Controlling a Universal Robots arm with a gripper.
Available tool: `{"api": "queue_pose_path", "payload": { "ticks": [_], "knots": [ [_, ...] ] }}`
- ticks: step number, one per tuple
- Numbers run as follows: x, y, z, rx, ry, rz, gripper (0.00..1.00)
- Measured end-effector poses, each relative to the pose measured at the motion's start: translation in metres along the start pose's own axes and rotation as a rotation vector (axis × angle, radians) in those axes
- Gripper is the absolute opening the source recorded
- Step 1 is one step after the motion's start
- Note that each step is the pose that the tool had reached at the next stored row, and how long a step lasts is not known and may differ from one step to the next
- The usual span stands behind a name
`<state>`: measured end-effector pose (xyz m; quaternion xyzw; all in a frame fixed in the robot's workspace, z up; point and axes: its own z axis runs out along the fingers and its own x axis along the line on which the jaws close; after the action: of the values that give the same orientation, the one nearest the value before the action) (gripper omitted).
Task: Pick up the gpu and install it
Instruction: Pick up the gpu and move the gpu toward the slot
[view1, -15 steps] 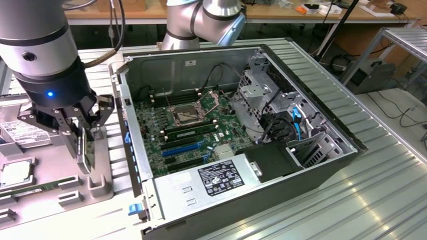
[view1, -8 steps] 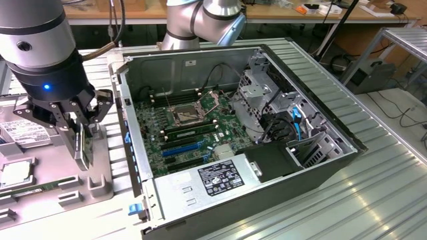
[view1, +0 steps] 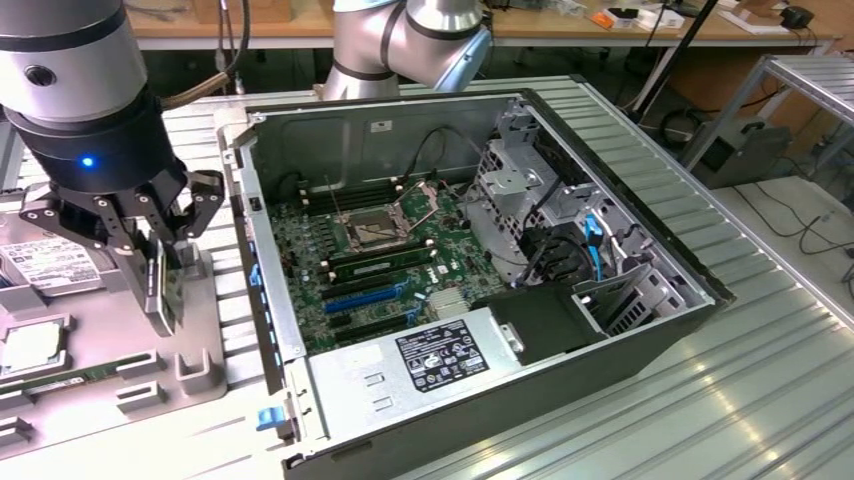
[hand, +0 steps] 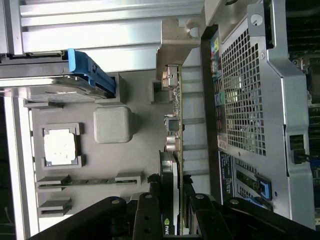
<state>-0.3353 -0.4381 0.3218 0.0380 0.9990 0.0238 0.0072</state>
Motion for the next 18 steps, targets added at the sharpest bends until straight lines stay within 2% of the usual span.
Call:
{"api": "queue_pose_path", "payload": {
  "ticks": [18],
  "knots": [
    [-0.001,0.0008,-0.0165,0.0005,0.0057,0.000,0.27]
  ]
}}
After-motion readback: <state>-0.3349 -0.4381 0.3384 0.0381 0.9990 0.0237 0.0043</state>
